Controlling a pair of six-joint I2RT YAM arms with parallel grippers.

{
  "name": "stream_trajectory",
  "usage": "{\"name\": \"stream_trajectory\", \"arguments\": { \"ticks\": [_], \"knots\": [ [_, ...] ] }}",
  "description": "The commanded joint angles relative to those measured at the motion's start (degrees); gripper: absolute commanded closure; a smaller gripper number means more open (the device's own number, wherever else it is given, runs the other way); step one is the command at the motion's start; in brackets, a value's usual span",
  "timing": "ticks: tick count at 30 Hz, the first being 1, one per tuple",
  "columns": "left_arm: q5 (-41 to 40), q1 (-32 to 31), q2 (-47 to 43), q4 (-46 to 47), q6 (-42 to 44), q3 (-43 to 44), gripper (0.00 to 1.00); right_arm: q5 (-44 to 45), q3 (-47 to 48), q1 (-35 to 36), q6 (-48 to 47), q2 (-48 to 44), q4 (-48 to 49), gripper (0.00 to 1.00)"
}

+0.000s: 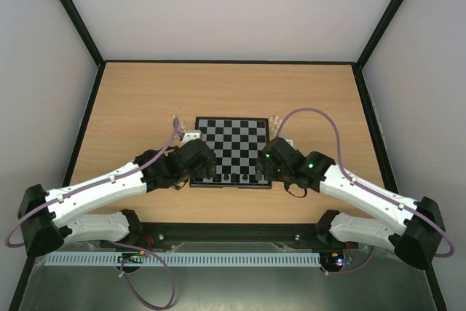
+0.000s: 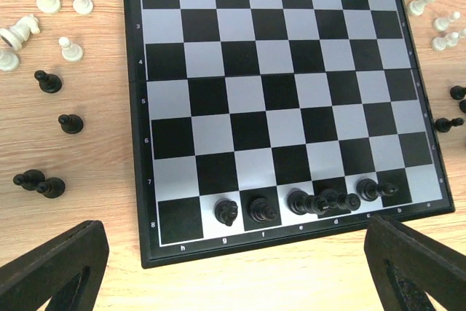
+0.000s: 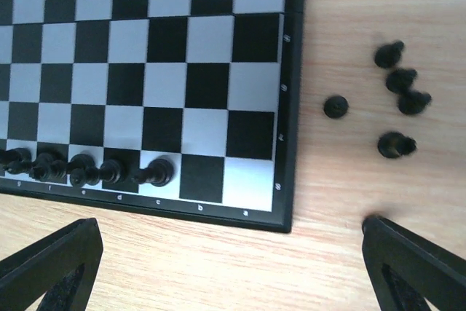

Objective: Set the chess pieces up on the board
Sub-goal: Place the chess piece on the chessboard, then pick up the chess piece at the center of the board.

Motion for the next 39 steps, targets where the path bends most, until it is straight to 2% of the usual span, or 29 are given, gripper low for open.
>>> {"name": "stream_trajectory", "arguments": {
  "ticks": [1,3,7,15,18,24,34,37,39],
  "knots": [
    [-1.0,0.0,-1.0,4.8,3.6,-2.9,0.0,1.7,-3.8,-0.2,11.9,-4.5,-8.1,0.01],
    [-0.1,0.0,-1.0,6.8,5.0,-3.5,0.0,1.6,-6.1,-0.1,15.2,-8.0,-8.6,0.03],
    [1.4,0.0,-0.7,10.1,7.8,-4.4,0.0,3.1,-9.8,-0.1,21.7,-13.1,-11.0,0.17],
    [5.7,1.3,-0.4,15.5,10.8,-7.2,0.01,5.4,-13.1,-0.1,27.2,-11.1,-9.6,0.33],
    [6.7,2.2,-0.3,16.4,11.5,-7.8,0.01,6.6,-12.6,-0.3,28.0,-8.9,-9.1,0.36],
    [9.0,4.2,-0.2,17.8,13.1,-8.5,0.0,5.0,-13.4,-4.2,25.5,-5.1,-5.2,0.43],
    [10.6,5.9,0.3,18.7,14.0,-9.1,0.01,0.9,-13.9,-8.5,20.5,0.8,1.5,0.46],
    [11.0,6.2,0.6,19.0,14.1,-9.5,0.0,0.1,-13.8,-9.0,19.6,2.6,2.9,0.52],
    [11.2,6.3,0.7,19.1,14.1,-9.7,0.0,-0.1,-13.9,-9.2,19.3,3.4,3.2,0.52]
  ]
}}
